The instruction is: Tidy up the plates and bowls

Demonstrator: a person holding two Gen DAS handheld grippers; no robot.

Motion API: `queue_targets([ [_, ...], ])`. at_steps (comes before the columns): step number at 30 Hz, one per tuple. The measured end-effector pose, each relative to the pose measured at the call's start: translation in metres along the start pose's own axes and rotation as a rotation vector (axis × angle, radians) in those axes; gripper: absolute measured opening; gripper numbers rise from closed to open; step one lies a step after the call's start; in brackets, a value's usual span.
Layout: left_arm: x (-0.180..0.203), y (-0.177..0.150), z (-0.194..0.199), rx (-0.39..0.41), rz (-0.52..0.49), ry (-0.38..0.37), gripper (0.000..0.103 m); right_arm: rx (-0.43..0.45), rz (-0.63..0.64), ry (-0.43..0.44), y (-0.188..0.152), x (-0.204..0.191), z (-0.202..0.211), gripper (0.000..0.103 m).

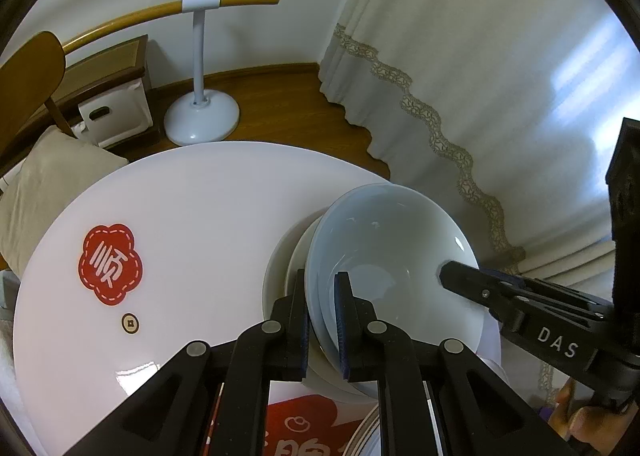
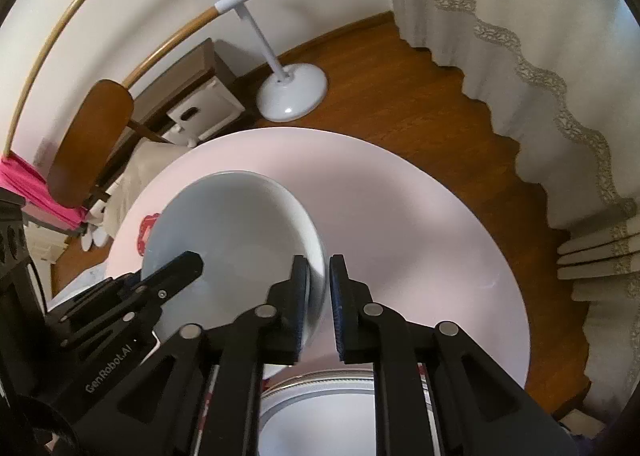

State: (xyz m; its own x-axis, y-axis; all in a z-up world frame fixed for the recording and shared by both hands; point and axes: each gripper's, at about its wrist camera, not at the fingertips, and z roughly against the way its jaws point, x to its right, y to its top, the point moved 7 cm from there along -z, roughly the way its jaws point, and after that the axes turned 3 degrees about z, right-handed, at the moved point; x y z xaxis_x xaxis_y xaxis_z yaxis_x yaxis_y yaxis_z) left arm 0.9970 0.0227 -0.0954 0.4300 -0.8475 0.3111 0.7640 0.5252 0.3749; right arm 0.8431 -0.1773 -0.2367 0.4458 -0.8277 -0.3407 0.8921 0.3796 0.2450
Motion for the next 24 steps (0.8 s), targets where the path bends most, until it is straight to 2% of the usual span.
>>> queue_targets([
  [1, 0.000, 0.000, 0.000, -0.001, 0.001, 0.000, 0.007, 0.002, -0.012, 0.000, 0.000, 0.002, 0.002, 0.023],
  [3, -0.001, 0.000, 0.001, -0.002, 0.002, 0.001, 0.007, 0.007, -0.041, 0.022, 0.000, 0.005, 0.003, 0.037],
  [5, -0.001, 0.000, 0.002, -0.005, -0.002, 0.004, 0.008, 0.001, -0.072, 0.037, 0.000, 0.010, 0.002, 0.045],
  [8, 0.000, 0.000, 0.003, -0.010, -0.002, 0.004, 0.008, -0.028, -0.127, 0.088, -0.004, 0.017, -0.007, 0.045],
  [15, 0.001, 0.000, 0.006, -0.020, 0.007, 0.001, 0.009, -0.063, -0.194, 0.150, -0.013, 0.020, -0.021, 0.045],
  [21, 0.002, 0.000, 0.014, -0.017, 0.000, -0.003, 0.013, -0.078, -0.208, 0.188, -0.018, 0.019, -0.027, 0.034],
  [24, 0.001, 0.001, 0.019, -0.016, 0.010, -0.018, 0.018, -0.079, -0.204, 0.191, -0.018, 0.018, -0.028, 0.034],
])
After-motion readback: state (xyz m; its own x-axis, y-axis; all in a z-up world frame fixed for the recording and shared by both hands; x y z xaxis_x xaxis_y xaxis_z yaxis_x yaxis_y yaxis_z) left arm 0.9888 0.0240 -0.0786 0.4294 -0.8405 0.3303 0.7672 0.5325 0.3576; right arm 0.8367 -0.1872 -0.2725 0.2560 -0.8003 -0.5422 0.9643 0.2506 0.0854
